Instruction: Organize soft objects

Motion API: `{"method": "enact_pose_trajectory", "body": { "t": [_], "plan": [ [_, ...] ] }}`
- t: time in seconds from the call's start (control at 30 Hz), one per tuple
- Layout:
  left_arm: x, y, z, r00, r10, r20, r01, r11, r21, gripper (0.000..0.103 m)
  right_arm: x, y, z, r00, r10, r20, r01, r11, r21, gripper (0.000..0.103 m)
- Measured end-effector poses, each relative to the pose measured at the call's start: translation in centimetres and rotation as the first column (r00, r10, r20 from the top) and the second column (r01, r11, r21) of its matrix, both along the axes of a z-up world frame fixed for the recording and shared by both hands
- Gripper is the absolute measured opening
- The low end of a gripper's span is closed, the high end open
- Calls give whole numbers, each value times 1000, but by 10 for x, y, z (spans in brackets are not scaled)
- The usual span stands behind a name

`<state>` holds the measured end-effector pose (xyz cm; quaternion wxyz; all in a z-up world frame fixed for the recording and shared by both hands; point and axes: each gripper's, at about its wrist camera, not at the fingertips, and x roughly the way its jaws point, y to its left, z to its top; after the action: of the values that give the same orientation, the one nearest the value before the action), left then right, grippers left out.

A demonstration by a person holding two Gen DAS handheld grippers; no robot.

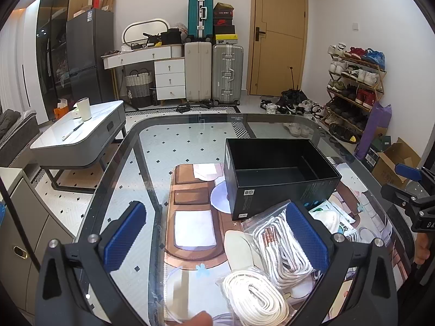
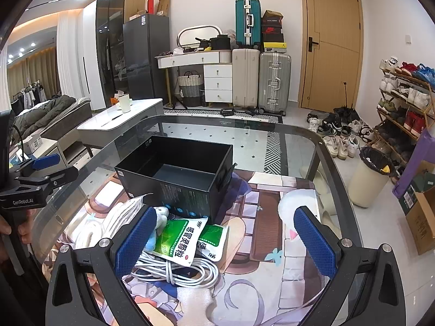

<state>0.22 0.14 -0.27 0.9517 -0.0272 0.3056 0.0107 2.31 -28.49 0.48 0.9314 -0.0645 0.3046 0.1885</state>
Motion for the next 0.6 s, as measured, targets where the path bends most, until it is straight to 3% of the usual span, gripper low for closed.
{"method": "enact_pose_trajectory", "body": {
  "t": [0.6],
  "plan": [
    [0,-3,-5,1000,-4,-6,4,1000,2,103,1,2,-1,1000,2,-6,-2,1000,4,103]
  ]
}}
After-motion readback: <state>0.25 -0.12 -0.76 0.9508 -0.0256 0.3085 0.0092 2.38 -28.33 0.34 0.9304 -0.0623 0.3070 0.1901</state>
